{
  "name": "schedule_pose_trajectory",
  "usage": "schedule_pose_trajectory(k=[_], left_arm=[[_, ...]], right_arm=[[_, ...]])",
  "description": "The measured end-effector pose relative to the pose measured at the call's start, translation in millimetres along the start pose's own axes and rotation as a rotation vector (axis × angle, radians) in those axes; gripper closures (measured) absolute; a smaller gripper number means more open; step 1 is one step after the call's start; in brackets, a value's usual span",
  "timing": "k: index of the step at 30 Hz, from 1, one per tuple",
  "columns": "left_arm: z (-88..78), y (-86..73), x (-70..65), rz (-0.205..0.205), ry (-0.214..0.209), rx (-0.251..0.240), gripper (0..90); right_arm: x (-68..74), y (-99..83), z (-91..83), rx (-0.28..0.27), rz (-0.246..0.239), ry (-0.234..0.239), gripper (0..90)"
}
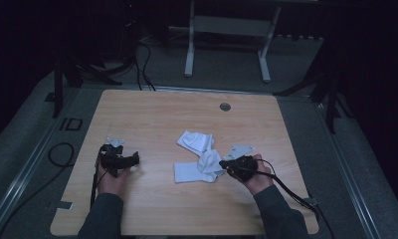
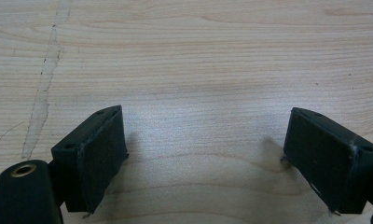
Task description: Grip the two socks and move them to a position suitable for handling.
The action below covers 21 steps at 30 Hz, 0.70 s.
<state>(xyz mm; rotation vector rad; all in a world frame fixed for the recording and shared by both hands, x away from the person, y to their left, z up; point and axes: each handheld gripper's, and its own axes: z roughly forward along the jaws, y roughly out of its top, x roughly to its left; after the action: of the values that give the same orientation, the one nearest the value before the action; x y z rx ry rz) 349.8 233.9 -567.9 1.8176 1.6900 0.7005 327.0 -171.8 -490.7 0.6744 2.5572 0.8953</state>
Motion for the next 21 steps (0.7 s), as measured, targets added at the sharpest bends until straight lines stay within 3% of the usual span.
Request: schedule_pose_trajectory(k=[10,21], left_arm=[[0.0,0.0,0.0,0.0,0.0,0.0,12.9],[0.0,0.0,0.0,0.0,0.0,0.0,12.9]], right_arm=[[-0.8,0.8,31.0,0.062,0.004,0.031,89.7],[11.0,-9.2,57.9,0.14,-0.007,0.086,89.7]])
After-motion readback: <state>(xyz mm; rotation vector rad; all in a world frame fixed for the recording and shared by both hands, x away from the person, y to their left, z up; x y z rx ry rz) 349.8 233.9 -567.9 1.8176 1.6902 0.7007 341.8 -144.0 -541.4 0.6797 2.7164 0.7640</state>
